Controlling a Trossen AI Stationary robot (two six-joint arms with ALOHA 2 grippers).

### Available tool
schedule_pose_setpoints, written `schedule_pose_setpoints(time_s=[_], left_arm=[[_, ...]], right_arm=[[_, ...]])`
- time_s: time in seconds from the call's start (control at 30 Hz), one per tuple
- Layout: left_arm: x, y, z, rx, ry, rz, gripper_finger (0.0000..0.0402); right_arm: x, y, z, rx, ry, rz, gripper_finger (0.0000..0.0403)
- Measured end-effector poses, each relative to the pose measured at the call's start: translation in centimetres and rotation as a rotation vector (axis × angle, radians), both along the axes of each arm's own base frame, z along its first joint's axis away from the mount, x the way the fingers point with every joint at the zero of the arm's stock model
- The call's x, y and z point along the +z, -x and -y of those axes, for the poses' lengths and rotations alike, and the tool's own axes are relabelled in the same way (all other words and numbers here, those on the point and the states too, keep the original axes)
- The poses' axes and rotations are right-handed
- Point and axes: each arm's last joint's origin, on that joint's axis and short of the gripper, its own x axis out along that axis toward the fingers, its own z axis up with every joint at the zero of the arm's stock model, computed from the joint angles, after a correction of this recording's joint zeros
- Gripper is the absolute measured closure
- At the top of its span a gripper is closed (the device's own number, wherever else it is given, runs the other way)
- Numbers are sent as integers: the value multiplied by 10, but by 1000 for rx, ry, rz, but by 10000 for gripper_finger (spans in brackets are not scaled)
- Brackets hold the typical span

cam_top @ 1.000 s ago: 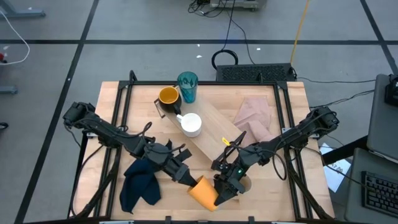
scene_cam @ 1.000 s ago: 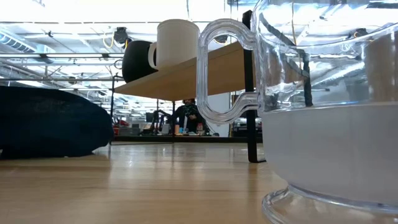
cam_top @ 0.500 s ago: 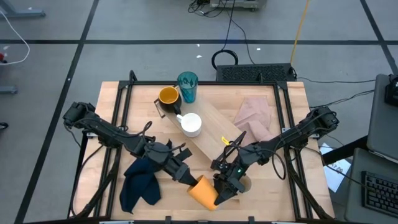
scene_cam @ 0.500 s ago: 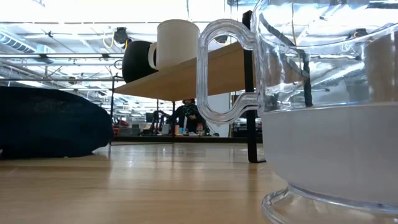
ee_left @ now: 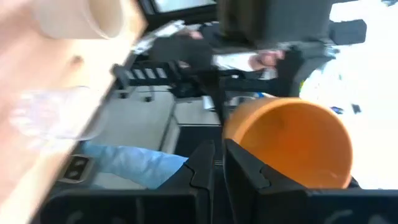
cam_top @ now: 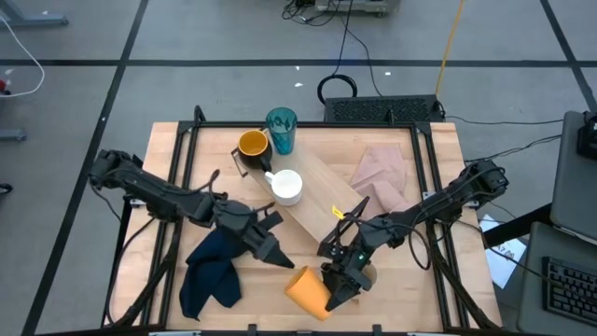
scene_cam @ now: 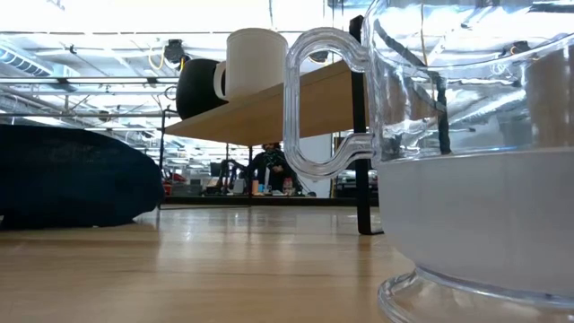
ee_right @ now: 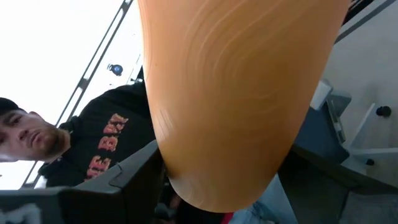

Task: Stack small to large cups/mugs on shelf
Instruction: Put the yellow cup on the shelf

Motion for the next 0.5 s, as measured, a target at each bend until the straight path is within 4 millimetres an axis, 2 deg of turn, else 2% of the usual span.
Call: schedule_pose_setpoints(time_s=[0.1,0.3,0.5], left_arm=[[4,8,-9,10,-37,-36,369],[22,40,-26,59,-132,-65,369],[50,78,-43,198,-185,8,369]], right_arm=[[0,0,0,9,2,2,133],[3,0,3,3,17,54,133],[16,0,21,-49,40,127,133]])
